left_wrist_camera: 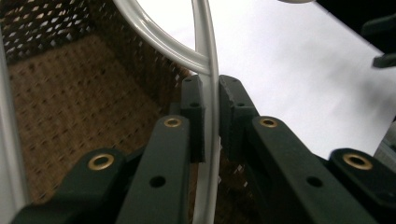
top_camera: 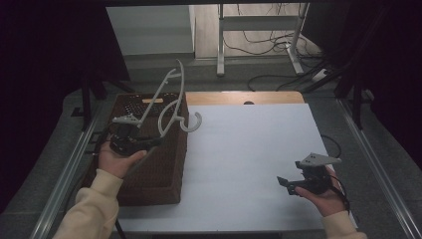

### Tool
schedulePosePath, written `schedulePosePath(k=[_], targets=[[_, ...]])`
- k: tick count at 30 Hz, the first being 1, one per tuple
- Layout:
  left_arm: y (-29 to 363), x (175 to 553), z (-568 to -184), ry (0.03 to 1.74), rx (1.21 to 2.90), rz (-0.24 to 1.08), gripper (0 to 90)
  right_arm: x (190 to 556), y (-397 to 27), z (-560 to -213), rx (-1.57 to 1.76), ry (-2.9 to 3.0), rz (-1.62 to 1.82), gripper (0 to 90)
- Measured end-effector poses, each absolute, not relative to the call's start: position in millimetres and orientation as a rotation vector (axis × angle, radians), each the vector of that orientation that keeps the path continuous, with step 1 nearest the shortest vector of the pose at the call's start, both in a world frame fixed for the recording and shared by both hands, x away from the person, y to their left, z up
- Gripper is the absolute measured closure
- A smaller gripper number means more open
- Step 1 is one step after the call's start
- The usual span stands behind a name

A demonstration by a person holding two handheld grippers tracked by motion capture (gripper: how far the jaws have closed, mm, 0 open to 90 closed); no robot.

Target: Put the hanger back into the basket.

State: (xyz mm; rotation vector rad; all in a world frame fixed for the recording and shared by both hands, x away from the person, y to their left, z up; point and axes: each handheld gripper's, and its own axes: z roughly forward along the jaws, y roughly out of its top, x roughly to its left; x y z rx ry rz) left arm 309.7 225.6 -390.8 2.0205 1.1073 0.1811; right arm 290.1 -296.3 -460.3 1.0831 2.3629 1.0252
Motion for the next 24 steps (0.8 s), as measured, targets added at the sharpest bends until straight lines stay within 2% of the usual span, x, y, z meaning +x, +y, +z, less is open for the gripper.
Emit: schedulePosePath(k=[9, 24], targets=[[244, 301, -401, 1.106, 2.06, 0.18, 81.6, 291, -296, -462, 1.094, 2.366, 1.019, 12.8], [253, 295, -415, 1.083, 2.137, 0.134, 81.6, 291, -296, -463, 1.094, 2.368, 1.016, 12.8]])
